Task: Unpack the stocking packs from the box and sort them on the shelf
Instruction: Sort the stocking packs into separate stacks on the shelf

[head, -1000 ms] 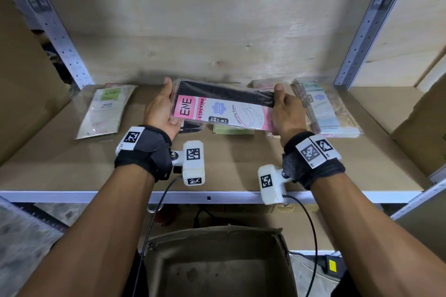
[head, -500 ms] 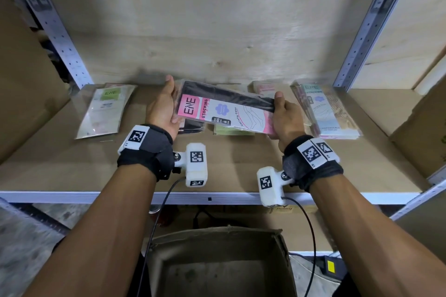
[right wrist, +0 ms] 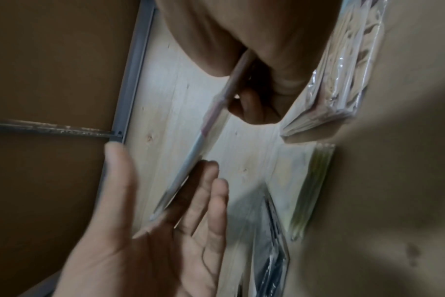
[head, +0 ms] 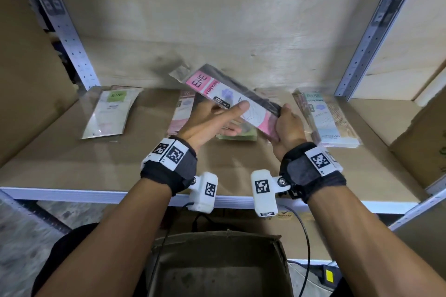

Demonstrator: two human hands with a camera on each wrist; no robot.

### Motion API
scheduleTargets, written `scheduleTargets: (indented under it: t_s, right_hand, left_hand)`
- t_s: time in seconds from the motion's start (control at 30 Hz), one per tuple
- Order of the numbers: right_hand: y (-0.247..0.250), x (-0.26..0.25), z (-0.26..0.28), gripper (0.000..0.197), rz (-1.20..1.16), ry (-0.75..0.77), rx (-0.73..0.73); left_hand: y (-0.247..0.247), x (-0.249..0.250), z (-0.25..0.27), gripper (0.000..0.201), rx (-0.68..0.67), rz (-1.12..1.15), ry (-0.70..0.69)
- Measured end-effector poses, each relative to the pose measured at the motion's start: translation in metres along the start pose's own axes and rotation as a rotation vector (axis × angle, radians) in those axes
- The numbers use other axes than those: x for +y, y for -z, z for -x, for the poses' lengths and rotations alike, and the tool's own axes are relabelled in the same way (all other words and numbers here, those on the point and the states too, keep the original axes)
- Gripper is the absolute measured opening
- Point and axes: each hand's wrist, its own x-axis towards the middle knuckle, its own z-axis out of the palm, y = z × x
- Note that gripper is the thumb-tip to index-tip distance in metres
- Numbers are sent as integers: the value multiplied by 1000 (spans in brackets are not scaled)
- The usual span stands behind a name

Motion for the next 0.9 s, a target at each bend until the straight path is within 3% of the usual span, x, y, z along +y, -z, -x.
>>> scheduleTargets:
  t_s: [0.1,0.2,0.33,0.4,0.5,0.57,0.77,0.9]
  right_hand:
    - [-2,0,9,36,-139,-113,-221]
    - [2,-5,13,22,-131,-158,-457]
    - [2,-3,20,18,-54,-231,-613]
    - [2,-1,20,17,-20,-244,-633]
    - [3,0,17,19,-13,-216,-608]
    - [1,0,17,16,12,-198,-601]
    - [-14,2,15,20,171,-92,-518]
    - [-36,-1,4,21,317,18,-446]
  left_hand:
    - [8,-3,-5,32,154,65,4]
    - [27,-6,-10,29,301,142,38]
    - [39,-12,-12,24,342,70,92]
    - [44,-11,-10,24,222,54,141]
    - [53,-7,-4,37,-85,-27,177]
    - [55,-7,-2,50,-163,-87,189]
    - [64,-5,-4,45,-115,-144,194]
    - [78,-2,-15,34,51,-167,203]
